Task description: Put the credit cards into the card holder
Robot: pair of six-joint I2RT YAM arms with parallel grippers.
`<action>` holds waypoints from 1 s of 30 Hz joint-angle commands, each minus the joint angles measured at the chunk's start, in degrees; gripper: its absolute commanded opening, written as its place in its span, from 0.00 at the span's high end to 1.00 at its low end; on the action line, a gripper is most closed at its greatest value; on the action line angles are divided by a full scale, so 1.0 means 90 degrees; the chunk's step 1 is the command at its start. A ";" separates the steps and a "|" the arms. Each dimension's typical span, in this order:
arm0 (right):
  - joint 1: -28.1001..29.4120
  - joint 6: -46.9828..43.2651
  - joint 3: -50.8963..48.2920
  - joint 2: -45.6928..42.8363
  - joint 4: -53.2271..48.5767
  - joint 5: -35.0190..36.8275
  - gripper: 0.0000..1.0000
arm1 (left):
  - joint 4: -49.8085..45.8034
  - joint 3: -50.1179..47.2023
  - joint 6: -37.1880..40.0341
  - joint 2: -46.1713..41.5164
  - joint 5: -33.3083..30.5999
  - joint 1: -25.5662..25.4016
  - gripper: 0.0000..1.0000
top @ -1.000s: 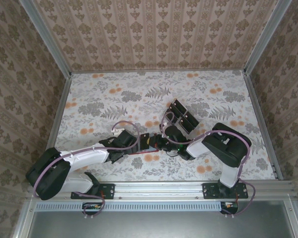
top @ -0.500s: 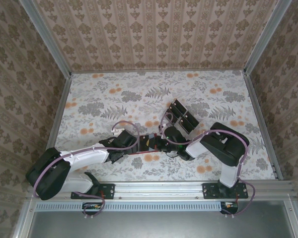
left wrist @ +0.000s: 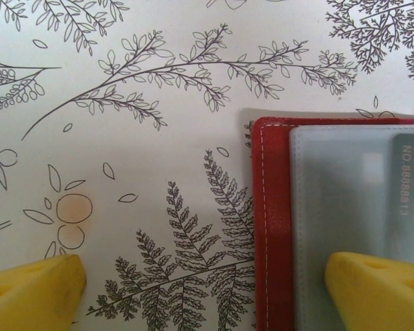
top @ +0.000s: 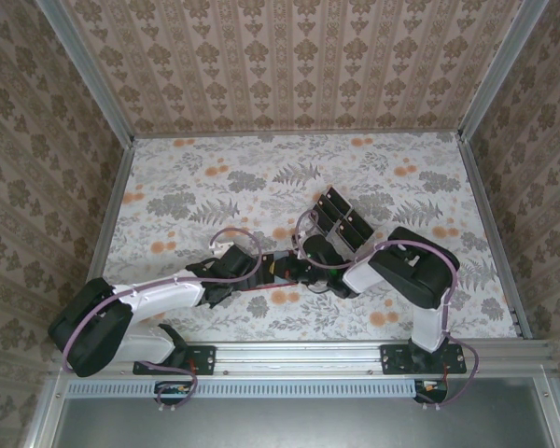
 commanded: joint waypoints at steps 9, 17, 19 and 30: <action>0.0104 -0.0316 0.0184 0.0114 -0.1224 0.0074 1.00 | -0.0704 0.0018 0.0229 -0.0524 0.0037 0.0240 0.00; 0.0099 -0.0499 0.0320 -0.0083 -0.1665 0.0136 0.89 | -0.1076 -0.0273 0.0241 -0.1312 0.0247 0.0910 0.00; 0.0099 -0.0572 0.0361 -0.0170 -0.1842 0.0186 0.80 | -0.1111 -0.0298 0.0272 -0.1325 0.0278 0.0970 0.00; 0.0088 -0.1168 0.0756 -0.0626 -0.3016 0.0564 0.64 | -0.0816 -0.0371 0.0283 -0.0881 0.0404 0.0999 0.00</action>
